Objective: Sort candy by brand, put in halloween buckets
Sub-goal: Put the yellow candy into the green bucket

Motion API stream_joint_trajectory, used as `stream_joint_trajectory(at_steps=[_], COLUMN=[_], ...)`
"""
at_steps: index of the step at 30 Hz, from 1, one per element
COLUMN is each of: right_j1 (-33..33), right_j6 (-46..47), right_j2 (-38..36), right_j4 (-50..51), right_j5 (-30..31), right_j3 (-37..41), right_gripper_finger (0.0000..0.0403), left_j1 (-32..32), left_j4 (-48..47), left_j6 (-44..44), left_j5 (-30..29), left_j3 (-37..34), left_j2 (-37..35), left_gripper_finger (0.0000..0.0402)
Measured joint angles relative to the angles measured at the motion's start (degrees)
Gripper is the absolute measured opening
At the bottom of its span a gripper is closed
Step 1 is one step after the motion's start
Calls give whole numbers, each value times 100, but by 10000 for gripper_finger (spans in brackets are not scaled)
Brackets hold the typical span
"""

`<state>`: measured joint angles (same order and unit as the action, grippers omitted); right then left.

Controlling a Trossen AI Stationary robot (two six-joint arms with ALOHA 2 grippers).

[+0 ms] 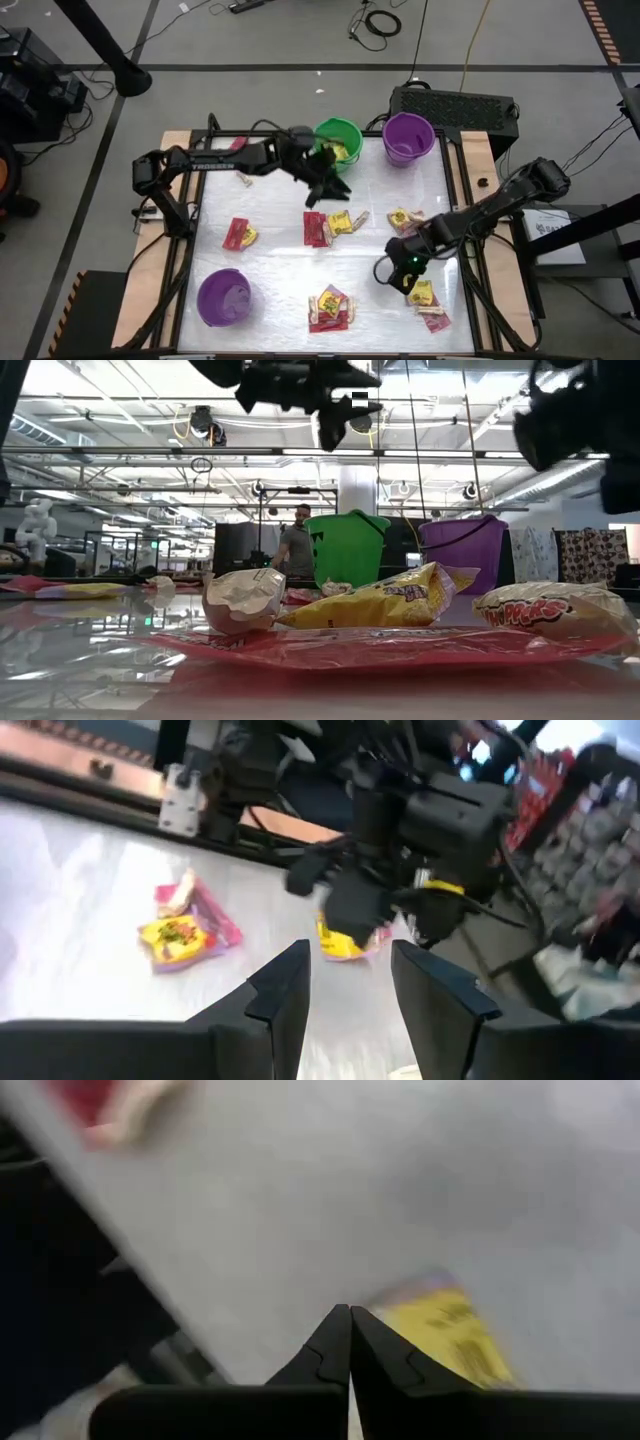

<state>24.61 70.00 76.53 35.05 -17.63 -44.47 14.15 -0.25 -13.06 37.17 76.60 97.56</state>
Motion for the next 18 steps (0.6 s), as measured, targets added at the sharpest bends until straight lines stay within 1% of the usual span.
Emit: stream_joint_trajectory(at_steps=[3,6,11,15,18], right_j1=[220,346,554,680,746], right_j6=[337,585,702,1257,1670], right_j2=[0,3,146,271,273], right_j4=[238,464,646,957,1010], right_j5=[247,420,463,393,390], right_j3=[0,0,120,286,317], right_gripper_finger=[11,37,107,163,191], left_j1=[-213,-327,-378,-369,-376], left_j4=[11,12,15,11,13], left_j6=[397,485,460,440,344], left_j5=[-355,-550,-682,-706,-706], left_j3=[0,0,0,-2,-2], left_j2=[0,0,0,0,0], left_gripper_finger=[148,148,148,148,148])
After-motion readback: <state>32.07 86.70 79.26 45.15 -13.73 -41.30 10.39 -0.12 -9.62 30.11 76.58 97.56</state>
